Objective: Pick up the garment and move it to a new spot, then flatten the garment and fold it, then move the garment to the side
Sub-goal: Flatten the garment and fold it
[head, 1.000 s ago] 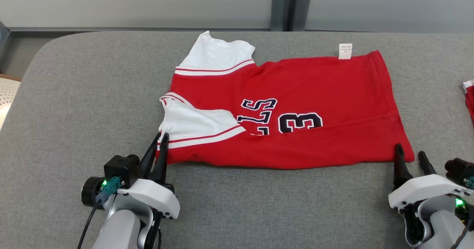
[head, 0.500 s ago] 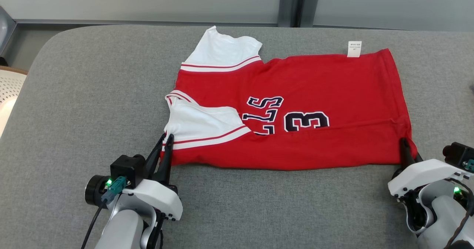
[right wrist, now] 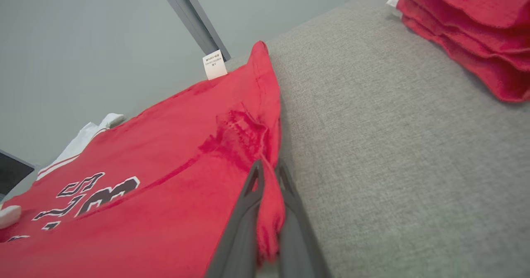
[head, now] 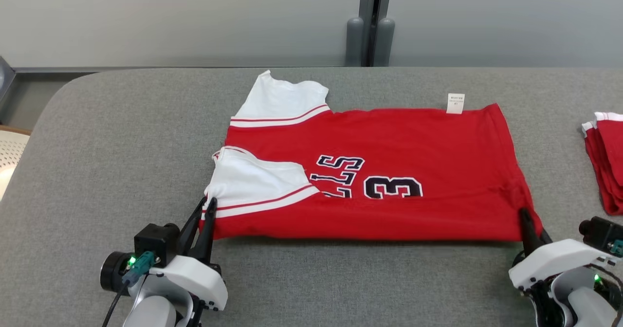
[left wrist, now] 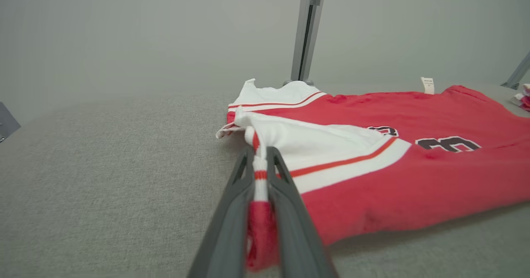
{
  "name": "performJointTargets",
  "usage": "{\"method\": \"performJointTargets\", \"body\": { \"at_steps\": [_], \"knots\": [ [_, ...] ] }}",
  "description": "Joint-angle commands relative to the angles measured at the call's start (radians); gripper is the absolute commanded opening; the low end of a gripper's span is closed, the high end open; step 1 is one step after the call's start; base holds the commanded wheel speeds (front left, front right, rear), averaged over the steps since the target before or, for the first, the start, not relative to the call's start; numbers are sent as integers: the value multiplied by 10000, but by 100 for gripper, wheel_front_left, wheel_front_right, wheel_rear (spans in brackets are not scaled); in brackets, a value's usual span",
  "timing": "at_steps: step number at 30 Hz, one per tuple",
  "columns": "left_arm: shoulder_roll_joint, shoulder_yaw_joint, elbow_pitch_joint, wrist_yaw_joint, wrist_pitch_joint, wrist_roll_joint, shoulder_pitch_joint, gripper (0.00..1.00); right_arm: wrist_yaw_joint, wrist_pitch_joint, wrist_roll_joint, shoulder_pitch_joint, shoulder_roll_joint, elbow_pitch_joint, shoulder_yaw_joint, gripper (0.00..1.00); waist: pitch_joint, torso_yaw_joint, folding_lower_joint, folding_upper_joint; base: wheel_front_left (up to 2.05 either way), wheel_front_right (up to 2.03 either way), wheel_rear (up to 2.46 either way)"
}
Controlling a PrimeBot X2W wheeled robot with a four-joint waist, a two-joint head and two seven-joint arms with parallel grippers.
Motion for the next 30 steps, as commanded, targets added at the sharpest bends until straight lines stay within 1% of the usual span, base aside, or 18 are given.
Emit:
{"method": "performJointTargets", "body": {
  "at_steps": [1, 4, 8, 13, 17, 19, 20, 21, 22, 23, 26, 28, 30],
  "knots": [
    [60, 72, -22, -45, -46, -101, 146, 0, 0, 121, 96, 236, -127, -64, 88, 0, -182, -60, 0, 0, 0, 0, 0],
    [106, -116, 29, -135, 210, -194, 416, 0, 0, 386, 278, 613, -275, -246, 239, 0, -374, -79, 0, 0, 0, 0, 0],
    [317, -570, -64, -299, 1082, -365, 907, 0, 0, 876, 495, 1197, -438, -461, 363, 0, -599, -64, 0, 0, 0, 0, 0],
    [673, -927, -862, -396, 1965, -763, 1591, 0, 0, 1307, 613, 1825, -668, -945, 309, 0, -769, -61, 0, 0, 0, 0, 0],
    [858, -944, -1454, -407, 2262, -973, 1944, 0, -1, 1486, 573, 2149, -793, -1238, 86, 0, -804, -44, 0, 0, 0, 0, 0],
    [867, -958, -1579, -332, 2305, -978, 2033, 0, -1, 1631, 589, 2245, -751, -1358, -5, 0, -804, -47, 0, 0, 0, 0, 0],
    [847, -971, -1624, -282, 2282, -975, 2044, 28, -1, 1662, 580, 2275, -749, -1425, -64, 0, -799, -47, 0, 0, 0, 0, 0],
    [847, -971, -1624, -282, 2282, -975, 2044, 28, -1, 1662, 580, 2275, -749, -1425, -64, 0, -799, -47, 0, 0, 0, 0, 0],
    [827, -957, -1658, -216, 2222, -963, 2064, 89, -1, 1643, 602, 2298, -717, -1491, -165, 100, -793, -49, 0, 0, 0, 0, 0],
    [809, -943, -1653, -155, 2221, -959, 2081, 100, -1, 1737, 675, 2336, -660, -1504, -248, 100, -783, -51, 0, 0, 0, 0, 0],
    [740, -871, -1710, -4, 2080, -1039, 2079, 100, 0, 1641, 447, 2368, -678, -1738, -421, 100, -732, -61, 0, 0, 0, 0, 0],
    [702, -761, -1794, 108, 1863, -1093, 1998, 100, 2, 1233, 144, 2314, -734, -1937, -623, 100, -666, -77, 0, 0, 0, 0, 0],
    [655, -582, -1943, 227, 1332, -1112, 1837, 100, 2, 668, -379, 2255, -772, -2288, -624, 100, -622, -96, 0, 0, 0, 0, 0]
  ]
}}
